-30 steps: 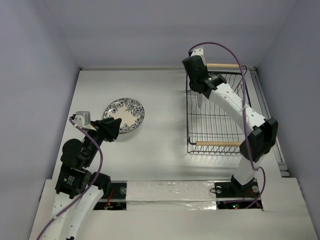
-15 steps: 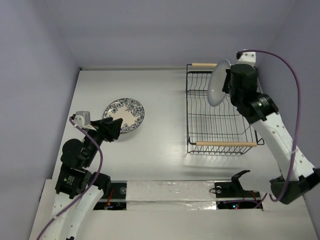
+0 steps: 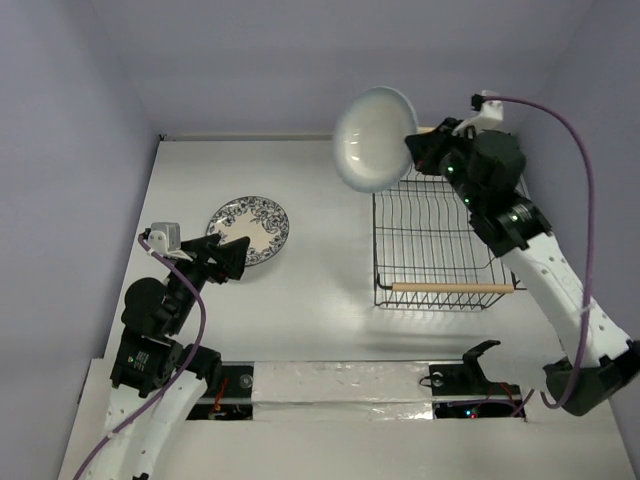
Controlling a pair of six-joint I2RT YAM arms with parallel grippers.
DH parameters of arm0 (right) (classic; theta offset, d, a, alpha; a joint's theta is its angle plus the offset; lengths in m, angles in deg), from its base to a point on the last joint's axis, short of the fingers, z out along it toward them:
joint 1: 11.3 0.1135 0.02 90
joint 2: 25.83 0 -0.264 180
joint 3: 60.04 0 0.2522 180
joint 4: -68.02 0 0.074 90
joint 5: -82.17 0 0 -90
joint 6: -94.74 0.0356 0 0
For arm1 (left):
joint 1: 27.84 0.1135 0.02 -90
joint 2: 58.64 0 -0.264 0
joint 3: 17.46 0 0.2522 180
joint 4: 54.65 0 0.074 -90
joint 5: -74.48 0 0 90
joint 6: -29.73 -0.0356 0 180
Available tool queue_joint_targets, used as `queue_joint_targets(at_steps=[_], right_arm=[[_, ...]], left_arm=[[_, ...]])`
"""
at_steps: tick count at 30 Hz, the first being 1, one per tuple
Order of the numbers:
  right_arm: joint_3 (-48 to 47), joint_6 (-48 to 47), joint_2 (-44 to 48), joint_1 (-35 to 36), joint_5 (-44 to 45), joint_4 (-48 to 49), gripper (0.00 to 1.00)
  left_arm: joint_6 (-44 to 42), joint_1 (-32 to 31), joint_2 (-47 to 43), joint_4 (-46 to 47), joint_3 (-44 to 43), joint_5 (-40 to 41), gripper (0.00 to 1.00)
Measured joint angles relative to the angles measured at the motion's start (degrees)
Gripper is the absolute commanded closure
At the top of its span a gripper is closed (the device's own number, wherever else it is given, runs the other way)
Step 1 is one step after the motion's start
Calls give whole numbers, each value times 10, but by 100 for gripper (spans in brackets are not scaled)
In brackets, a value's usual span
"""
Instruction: Unload the plates from the dish rack
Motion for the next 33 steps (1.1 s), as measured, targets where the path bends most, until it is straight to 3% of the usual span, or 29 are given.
queue_joint_targets(at_steps=[3, 4, 7, 13, 15, 17, 22, 25, 33], right_arm=[[15, 34, -47, 26, -56, 59, 100], [21, 48, -69, 36, -73, 79, 100], [29, 83, -137, 68, -110, 124, 100], [21, 149, -288, 139, -144, 208, 100], [21, 179, -335, 156, -153, 240, 100], [21, 207, -374, 169, -159, 266, 100], [15, 251, -446, 189, -160, 297, 100], [12, 272, -469, 192, -160, 311, 100], [12, 315, -483, 189, -155, 369, 100]], left_arm=[[0, 2, 0, 0, 0, 3, 44], [0, 2, 0, 0, 0, 3, 58], [2, 6, 0, 0, 0, 5, 82], [1, 6, 0, 0, 0, 7, 98], [1, 6, 1, 0, 0, 7, 98], [1, 6, 1, 0, 0, 8, 91], [2, 6, 1, 0, 0, 10, 59], [3, 6, 1, 0, 0, 8, 53], [2, 6, 2, 0, 0, 0, 52]])
